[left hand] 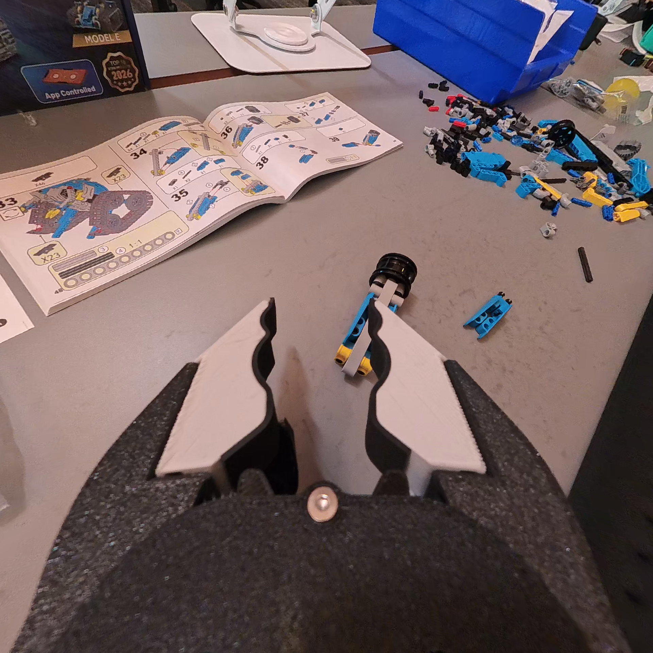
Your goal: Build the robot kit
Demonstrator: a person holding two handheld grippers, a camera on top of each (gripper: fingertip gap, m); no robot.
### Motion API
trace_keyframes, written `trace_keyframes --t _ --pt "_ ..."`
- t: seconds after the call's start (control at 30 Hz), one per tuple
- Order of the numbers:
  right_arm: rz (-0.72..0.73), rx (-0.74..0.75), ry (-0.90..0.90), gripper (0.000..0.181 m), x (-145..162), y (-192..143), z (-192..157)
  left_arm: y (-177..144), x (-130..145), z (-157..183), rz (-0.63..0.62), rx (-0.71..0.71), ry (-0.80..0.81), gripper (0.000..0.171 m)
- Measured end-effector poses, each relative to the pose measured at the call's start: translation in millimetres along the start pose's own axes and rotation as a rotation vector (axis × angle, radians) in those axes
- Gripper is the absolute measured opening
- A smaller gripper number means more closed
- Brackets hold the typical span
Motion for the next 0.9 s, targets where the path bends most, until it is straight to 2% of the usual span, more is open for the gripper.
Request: trace_keyframes --t 0.33,0.67,0.9 --pt "-0.091 -0.006 -0.024 0.014 11.3 16.9 -4.7 1.3 1.3 0.6 -0.014 0.016 -0.004 0.052" --pt "-0.078 -0.001 -0.030 0.014 5.1 13.3 -11.4 3.6 2.2 -12.4 -0.031 0.006 -0.104 0.052" --pt "-0.009 -0.082 -0.052 0.014 -9.9 3.9 -32.5 1.4 -0.2 -20.2 -0.020 0.172 -0.242 0.048"
Point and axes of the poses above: each gripper's, where its closed fingertips meet, y out along the fingers, x out of its underside, z = x × y across the jaws, the point moved 3 cm from there along -y, back along the fingers, and after that the axes turned 15 degrees about -z, right-handed, at the moved point
